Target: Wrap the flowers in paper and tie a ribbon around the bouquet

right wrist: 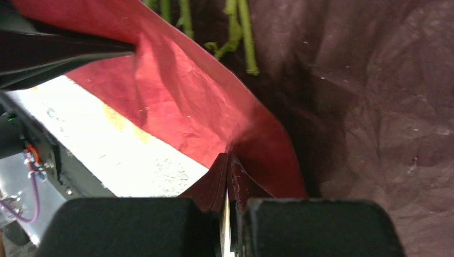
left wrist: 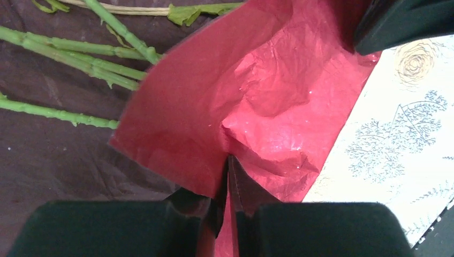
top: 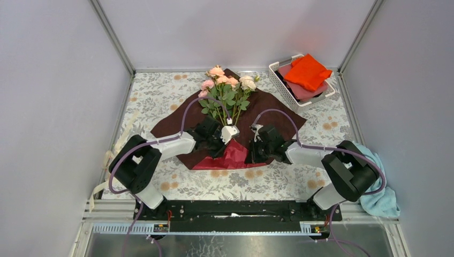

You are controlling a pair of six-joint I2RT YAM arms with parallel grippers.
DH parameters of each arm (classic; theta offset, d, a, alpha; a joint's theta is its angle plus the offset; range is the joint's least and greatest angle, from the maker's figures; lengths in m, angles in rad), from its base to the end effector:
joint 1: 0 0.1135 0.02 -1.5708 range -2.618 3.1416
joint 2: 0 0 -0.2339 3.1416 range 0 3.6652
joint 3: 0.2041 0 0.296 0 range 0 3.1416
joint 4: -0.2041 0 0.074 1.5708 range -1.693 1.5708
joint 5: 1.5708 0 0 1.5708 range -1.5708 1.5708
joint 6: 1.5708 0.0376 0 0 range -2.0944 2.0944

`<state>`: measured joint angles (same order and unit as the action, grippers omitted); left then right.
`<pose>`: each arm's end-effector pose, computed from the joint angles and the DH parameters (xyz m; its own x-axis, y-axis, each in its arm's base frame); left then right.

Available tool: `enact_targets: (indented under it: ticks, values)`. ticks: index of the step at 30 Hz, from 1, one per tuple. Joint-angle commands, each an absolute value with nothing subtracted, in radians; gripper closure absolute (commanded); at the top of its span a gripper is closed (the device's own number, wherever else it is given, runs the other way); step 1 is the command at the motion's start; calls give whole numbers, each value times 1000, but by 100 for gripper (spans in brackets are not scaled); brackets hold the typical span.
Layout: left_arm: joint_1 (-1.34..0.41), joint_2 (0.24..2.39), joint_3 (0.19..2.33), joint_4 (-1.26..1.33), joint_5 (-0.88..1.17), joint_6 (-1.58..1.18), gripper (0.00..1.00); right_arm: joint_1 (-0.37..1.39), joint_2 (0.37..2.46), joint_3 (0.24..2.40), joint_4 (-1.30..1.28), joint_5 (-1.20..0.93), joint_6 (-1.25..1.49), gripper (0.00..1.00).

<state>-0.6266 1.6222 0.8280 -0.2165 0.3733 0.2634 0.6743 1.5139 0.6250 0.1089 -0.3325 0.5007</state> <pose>0.2640 -0.2081 0.0900 -0.4796 0.6465 -0.5934 0.8574 0.4892 -0.1600 0.2375 0.2055 0.0828 -0.8522 -0.1003 -0.5135 -0.4130 0.7314 0.5426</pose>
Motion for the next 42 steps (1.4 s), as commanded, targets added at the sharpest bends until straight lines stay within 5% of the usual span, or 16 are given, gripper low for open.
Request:
enact_targets:
  ticks: [1,5,11,13,18,21,28,42]
  values:
    - [-618,1611,859,-223,326,264,72,679,1558,650,84,-248,515,97]
    - [-618,1548,898,-271,266,294,43,678,1578,644,71,-235,521,97]
    - [-631,1362,953,-380,280,342,27,678,1578,656,41,-239,536,98]
    - [-654,1334,948,-447,368,382,32,679,1582,662,33,-243,543,98]
    - [-740,1378,895,-497,509,479,76,678,1596,678,13,-235,562,99]
    - [-742,1442,864,-433,449,507,89,678,1605,680,19,-237,577,99]
    - [-741,1525,782,-436,349,609,100,678,1617,677,17,-233,590,100]
    - [-642,1323,573,-641,217,766,100,678,1612,668,-29,-223,568,100]
